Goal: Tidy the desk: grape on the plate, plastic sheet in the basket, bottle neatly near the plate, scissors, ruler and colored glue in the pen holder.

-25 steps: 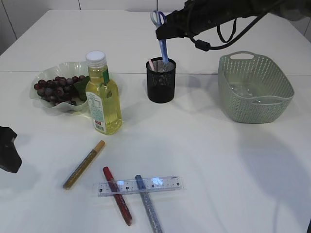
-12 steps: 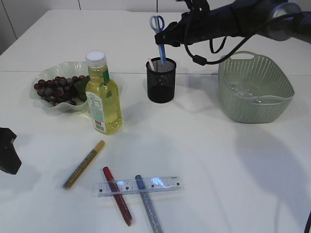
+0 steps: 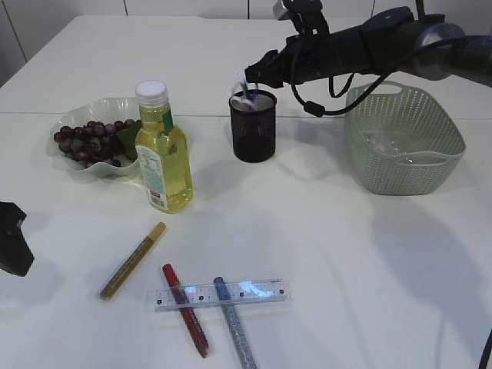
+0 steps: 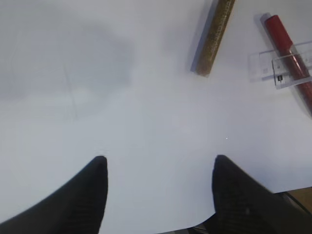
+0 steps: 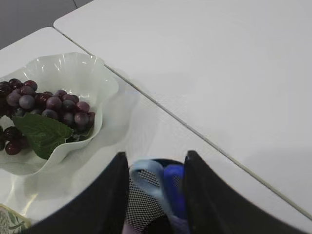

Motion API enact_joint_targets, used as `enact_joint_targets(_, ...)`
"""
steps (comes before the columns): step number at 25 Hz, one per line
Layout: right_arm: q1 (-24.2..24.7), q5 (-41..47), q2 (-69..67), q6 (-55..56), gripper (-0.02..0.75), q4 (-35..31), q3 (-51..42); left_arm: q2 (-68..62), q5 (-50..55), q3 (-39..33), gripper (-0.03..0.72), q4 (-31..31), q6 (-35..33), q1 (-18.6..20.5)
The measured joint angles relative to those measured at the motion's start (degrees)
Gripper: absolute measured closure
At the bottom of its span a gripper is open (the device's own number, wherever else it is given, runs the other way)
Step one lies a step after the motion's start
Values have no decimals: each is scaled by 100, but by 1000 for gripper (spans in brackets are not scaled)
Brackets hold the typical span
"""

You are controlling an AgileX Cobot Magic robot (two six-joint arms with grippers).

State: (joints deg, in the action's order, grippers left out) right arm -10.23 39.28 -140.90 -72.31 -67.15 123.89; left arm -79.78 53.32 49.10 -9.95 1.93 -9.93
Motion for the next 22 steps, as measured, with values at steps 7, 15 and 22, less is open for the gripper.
enact_joint_targets(7,0,113,-3,-84,374,-13,0,0,0,0,200,0,0,0)
enact_joint_targets(15,0,753,582,3114,372,2124,0,0,0,0,200,0,0,0)
enact_joint_targets(22,-265,2547,1603,6007,384,4807,0,0,0,0,200,0,0,0)
